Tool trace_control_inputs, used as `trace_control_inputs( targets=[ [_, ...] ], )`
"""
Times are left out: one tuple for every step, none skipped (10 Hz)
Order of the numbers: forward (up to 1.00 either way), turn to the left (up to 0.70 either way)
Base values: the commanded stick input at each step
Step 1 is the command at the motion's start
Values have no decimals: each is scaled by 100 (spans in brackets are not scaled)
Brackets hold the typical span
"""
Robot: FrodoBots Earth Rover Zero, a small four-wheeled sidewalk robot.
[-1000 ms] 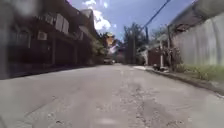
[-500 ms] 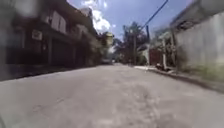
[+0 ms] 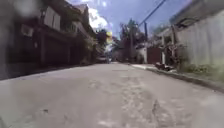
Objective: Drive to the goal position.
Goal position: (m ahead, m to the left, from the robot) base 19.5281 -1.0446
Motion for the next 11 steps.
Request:
trace_control_inputs(
  targets=[
    [98, 0],
    [98, 0],
    [98, 0],
    [98, 0],
    [98, -3],
    [98, -2],
    [98, 0],
    [98, 0],
    [98, 0],
    [98, 0],
    [98, 0]
  ],
)
